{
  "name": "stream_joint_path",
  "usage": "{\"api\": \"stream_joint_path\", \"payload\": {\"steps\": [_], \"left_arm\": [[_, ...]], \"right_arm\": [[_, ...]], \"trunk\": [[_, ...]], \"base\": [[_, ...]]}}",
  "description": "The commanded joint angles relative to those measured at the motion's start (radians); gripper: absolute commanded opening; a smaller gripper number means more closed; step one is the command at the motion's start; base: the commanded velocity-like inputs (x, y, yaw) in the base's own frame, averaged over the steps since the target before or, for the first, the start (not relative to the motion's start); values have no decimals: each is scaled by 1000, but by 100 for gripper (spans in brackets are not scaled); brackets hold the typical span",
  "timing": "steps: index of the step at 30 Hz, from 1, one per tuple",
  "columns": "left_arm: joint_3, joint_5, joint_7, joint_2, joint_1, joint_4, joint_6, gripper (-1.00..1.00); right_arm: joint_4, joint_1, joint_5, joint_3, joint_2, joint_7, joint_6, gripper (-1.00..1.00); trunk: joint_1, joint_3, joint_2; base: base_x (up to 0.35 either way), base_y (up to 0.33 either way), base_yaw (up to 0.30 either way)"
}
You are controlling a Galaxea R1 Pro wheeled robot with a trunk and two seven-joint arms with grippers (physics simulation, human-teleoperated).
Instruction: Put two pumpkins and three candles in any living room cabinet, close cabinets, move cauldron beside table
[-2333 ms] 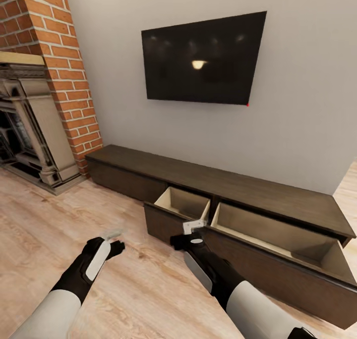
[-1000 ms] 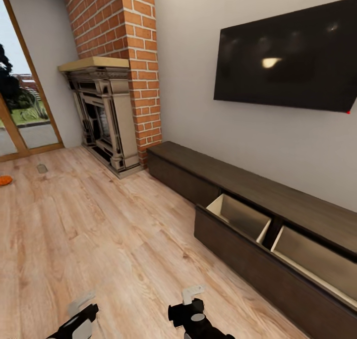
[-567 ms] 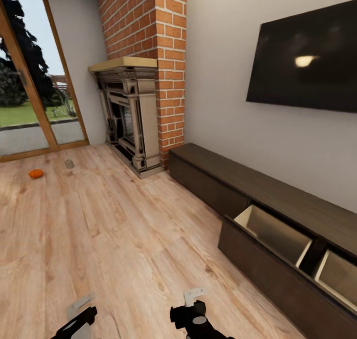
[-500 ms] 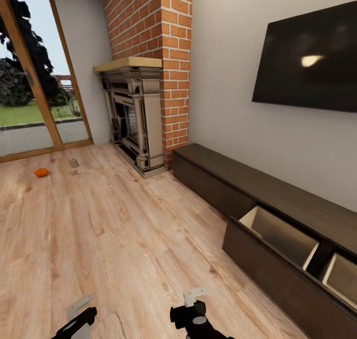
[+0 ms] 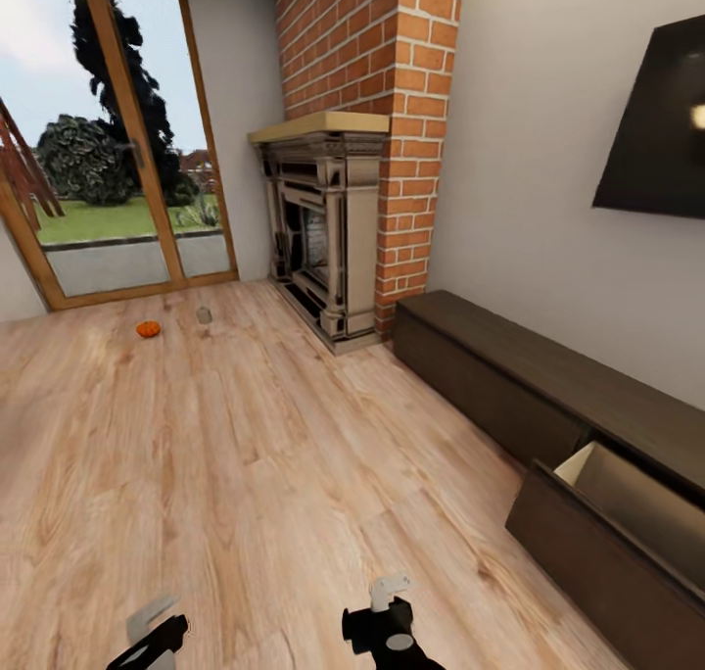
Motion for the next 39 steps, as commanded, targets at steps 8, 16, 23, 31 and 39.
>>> {"api": "stream_joint_path", "payload": {"steps": [8, 16, 23, 31, 39], "left_arm": [[-3, 3, 3, -3, 2, 1, -7, 100], [-3, 3, 3, -3, 2, 1, -11, 100], [-3, 2, 3, -4, 2, 1, -12, 100], [-3, 2, 3, -2, 2, 1, -12, 100], [-3, 0, 1, -9, 2, 1, -13, 100]], "right_arm": [[21, -1, 0, 5, 0, -8, -10, 100], [70, -1, 5, 7, 0, -8, -43, 100], [84, -1, 7, 7, 0, -8, -73, 100], [104, -1, 8, 8, 0, -8, -96, 100], [111, -1, 6, 7, 0, -8, -160, 100]], "trunk": [[0, -1, 0], [0, -3, 0], [0, -4, 0], [0, -9, 0], [0, -17, 0]], "base": [[302, 118, 276], [305, 111, 276], [308, 25, 276], [335, 1, 256], [342, 0, 232]]}}
